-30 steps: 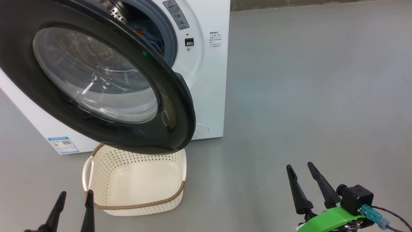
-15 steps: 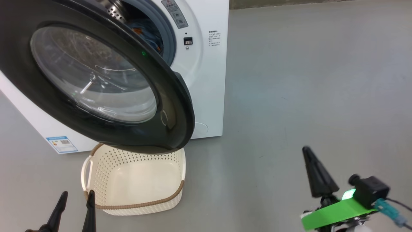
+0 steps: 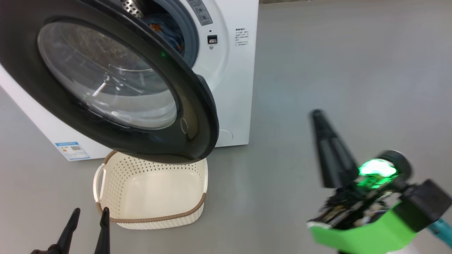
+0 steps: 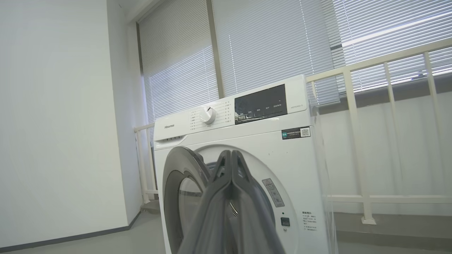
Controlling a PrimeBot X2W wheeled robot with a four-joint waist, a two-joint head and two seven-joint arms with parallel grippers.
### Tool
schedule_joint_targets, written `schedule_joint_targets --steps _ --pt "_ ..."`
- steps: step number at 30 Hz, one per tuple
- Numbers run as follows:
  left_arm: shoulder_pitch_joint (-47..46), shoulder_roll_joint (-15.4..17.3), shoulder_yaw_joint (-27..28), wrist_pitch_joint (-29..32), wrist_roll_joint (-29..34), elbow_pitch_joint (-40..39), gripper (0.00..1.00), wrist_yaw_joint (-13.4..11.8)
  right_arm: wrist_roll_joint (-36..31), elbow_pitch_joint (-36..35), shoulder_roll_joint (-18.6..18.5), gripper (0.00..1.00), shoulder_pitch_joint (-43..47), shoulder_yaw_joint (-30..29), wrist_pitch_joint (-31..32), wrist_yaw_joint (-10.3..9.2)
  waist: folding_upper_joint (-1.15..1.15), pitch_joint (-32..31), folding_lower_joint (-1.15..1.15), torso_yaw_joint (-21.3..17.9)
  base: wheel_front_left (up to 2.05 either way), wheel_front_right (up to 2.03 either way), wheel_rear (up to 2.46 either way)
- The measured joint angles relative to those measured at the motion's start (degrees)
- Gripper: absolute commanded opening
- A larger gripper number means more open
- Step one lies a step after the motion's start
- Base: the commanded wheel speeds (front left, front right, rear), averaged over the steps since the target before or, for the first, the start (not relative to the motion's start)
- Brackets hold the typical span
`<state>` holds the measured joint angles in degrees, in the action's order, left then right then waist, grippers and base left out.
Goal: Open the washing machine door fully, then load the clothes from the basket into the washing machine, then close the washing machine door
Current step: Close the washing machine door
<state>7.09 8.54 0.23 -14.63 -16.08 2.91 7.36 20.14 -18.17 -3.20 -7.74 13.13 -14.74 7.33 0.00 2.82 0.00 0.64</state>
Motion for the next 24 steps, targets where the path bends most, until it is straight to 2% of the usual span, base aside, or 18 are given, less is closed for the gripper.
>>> schedule_joint_targets --steps 6,12,17,24 --pt "-0.35 -0.2 -0.87 0.0 -0.4 0.36 1.0 0.0 -0.46 -1.75 -2.1 0.0 -4.85 12.28 -0.01 0.0 0.0 0.55 0.0 1.57 0.0 0.0 0.0" --pt "-1.93 -0.26 -1.75 0.0 -0.65 0.35 1.0 0.0 1.2 3.46 -6.13 0.0 -8.55 23.83 0.0 0.01 0.0 1.37 0.0 3.91 0.0 0.0 0.0" --pt "-2.74 -0.25 -2.58 0.0 -1.69 0.34 1.0 0.0 2.35 8.92 -6.84 0.0 -11.24 28.82 0.0 0.01 0.0 2.4 0.0 6.26 0.0 0.0 0.0" --pt "-4.19 -0.22 -3.42 0.0 -2.22 0.16 1.0 0.0 3.61 15.96 -7.17 0.0 -12.88 30.86 0.01 0.01 0.0 4.54 0.0 9.36 0.0 0.0 0.0"
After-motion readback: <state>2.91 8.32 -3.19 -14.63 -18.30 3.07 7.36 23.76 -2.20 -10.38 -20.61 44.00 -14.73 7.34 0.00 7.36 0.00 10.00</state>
